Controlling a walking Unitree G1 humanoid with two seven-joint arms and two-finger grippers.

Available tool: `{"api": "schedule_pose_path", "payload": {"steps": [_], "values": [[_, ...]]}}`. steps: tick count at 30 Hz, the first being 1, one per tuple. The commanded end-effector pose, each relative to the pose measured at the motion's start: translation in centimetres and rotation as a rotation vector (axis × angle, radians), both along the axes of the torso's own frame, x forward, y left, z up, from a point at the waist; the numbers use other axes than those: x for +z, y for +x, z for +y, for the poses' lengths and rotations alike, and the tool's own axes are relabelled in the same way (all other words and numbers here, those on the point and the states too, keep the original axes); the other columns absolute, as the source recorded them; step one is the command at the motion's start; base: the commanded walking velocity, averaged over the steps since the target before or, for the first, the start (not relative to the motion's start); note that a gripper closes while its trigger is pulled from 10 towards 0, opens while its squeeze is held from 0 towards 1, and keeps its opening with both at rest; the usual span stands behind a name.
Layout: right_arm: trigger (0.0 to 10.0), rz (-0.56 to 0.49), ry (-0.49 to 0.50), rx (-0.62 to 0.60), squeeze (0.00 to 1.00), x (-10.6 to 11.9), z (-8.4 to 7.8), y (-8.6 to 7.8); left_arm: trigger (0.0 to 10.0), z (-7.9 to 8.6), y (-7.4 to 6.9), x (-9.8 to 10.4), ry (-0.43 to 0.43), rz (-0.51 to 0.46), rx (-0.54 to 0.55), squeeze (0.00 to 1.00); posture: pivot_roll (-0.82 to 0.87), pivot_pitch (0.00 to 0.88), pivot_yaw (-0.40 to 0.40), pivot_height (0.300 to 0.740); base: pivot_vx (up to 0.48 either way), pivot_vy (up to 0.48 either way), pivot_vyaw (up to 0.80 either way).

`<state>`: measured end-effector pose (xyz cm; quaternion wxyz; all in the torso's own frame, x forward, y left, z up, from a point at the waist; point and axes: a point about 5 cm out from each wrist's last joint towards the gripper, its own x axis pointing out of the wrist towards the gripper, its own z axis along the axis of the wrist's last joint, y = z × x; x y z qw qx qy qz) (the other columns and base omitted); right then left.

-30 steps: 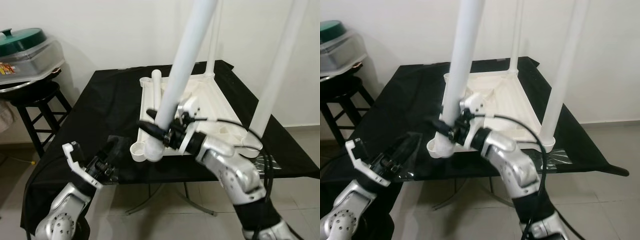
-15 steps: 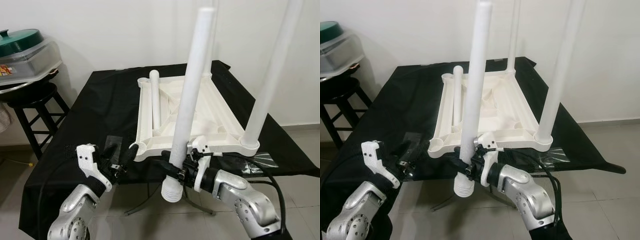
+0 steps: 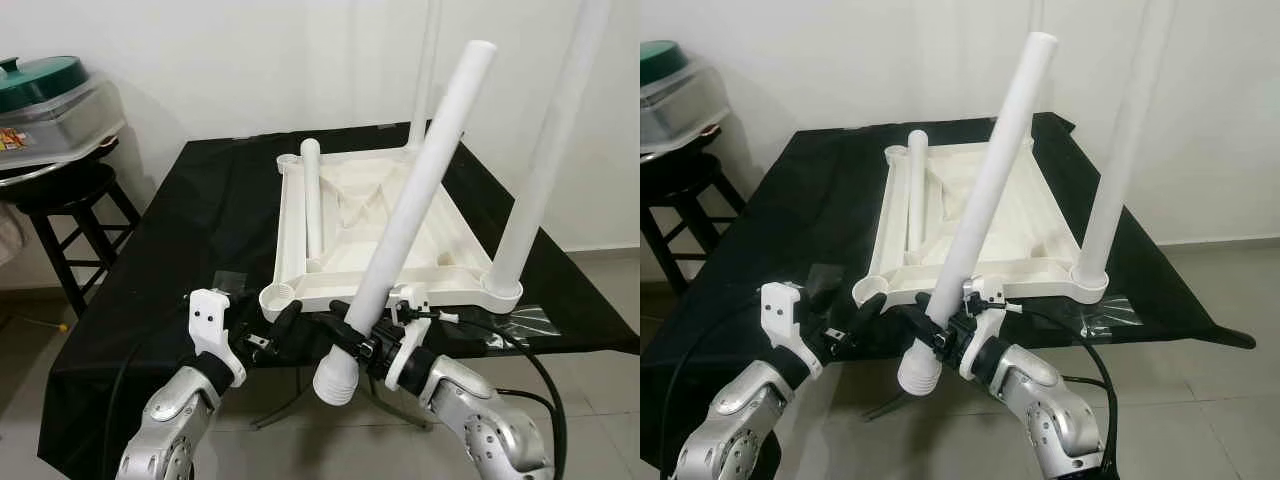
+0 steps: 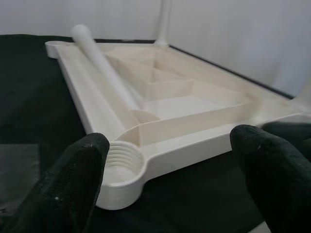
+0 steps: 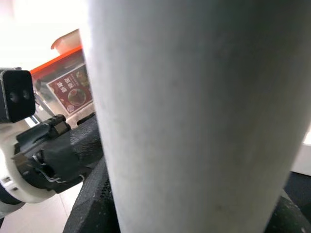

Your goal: Building children table

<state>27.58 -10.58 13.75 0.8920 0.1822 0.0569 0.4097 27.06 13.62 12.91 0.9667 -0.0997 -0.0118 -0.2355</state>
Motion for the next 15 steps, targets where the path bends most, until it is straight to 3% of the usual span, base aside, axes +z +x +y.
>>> {"api": "schedule_pose_path", "payload": {"steps": [1,15], "values": [[10.0,0.003,0.034,0.026,0.00,0.06,0.36,-0.06,10.0,0.39,0.06,-0.32,0.033,0.005,0.038,0.00,-0.09,0.077,0.073,0.740,0.000,0.000,0.00],[10.0,0.003,0.052,0.029,0.00,0.14,0.48,0.19,10.0,0.31,0.21,-0.07,0.050,-0.011,0.063,0.00,-0.09,0.089,0.073,0.740,0.000,0.000,0.00]]}}
